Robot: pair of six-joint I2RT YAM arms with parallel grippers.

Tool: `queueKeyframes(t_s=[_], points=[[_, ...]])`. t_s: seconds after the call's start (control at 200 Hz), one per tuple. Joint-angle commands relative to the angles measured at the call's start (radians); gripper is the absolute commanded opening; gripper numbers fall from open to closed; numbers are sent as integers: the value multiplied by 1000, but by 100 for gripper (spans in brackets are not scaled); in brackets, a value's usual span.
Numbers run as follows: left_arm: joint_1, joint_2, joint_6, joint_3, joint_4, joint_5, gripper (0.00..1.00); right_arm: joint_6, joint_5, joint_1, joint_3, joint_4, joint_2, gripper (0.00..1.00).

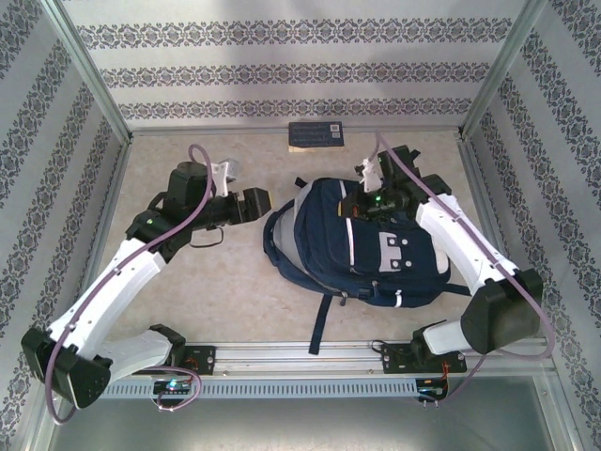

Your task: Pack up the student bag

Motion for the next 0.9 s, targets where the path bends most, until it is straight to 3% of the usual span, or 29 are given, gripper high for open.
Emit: queueKeyframes(t_s=[0.0, 0.05, 0.12, 0.18, 0.37, 0.445, 0.58, 0.724, 0.759, 0.894], points=[[9, -84, 62, 16, -186, -88, 79, 66, 151, 1, -67, 74, -8, 9], [10, -117, 63, 27, -236, -109, 79, 92, 150, 1, -84, 112, -1, 11], [10, -171, 58, 27, -285, -120, 79, 99, 151, 18, -92, 139, 20, 23], [10, -224, 49, 22, -323, -134, 79, 100, 185, 39, -99, 149, 31, 28], [9, -335, 24, -4, -403, -166, 80, 138, 250, 47, -157, 196, 1, 30], [10, -333, 20, -7, -398, -163, 80, 133, 276, 47, -155, 177, -18, 40], [9, -250, 45, 30, -352, -184, 80, 111, 412, 50, -140, 130, -91, 58], [14, -82, 54, 100, -229, -203, 81, 76, 551, 52, -93, 112, -144, 64], [17, -41, 49, 112, -188, -201, 81, 68, 579, 52, -74, 119, -143, 71], [45, 123, -2, 145, -36, -171, 82, 51, 523, 14, 2, 216, -63, 70]])
